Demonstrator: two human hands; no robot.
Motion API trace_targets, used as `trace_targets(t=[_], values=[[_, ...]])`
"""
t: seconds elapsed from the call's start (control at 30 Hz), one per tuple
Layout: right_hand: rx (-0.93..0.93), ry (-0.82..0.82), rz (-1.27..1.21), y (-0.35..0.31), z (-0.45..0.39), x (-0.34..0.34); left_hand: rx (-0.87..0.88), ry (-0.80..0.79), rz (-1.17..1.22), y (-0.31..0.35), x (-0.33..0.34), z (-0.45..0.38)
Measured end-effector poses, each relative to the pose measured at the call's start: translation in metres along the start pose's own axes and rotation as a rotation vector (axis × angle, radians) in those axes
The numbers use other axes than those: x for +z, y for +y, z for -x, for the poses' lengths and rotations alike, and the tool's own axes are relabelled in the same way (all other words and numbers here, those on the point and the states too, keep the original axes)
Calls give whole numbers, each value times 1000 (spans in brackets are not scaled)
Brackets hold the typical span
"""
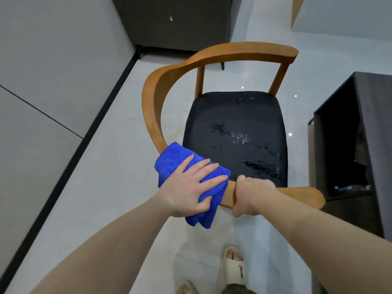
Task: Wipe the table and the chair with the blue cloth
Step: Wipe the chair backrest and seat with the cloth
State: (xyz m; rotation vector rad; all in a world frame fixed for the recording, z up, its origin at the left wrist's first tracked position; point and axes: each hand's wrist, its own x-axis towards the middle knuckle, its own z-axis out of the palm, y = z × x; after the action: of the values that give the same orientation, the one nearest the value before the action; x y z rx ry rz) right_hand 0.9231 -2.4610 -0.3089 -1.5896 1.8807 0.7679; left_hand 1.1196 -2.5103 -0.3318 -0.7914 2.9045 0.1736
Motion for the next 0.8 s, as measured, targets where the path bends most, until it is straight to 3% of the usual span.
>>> trace_targets(t=[0.13, 0.27, 0.4, 0.6, 0.8], values=[[47, -68, 49, -5, 0, -6, 51, 10, 10, -11, 1, 1], [112, -241, 109, -24, -8, -25, 119, 11, 0, -29, 1, 0], [-2, -132, -68, -56, -17, -30, 150, 24, -10, -51, 3, 3], [119, -57, -123, -65, -10, -26, 180, 0, -44, -98, -3, 8], [150, -107, -122, -70, -10, -33, 222, -12, -64, -128, -9, 5]])
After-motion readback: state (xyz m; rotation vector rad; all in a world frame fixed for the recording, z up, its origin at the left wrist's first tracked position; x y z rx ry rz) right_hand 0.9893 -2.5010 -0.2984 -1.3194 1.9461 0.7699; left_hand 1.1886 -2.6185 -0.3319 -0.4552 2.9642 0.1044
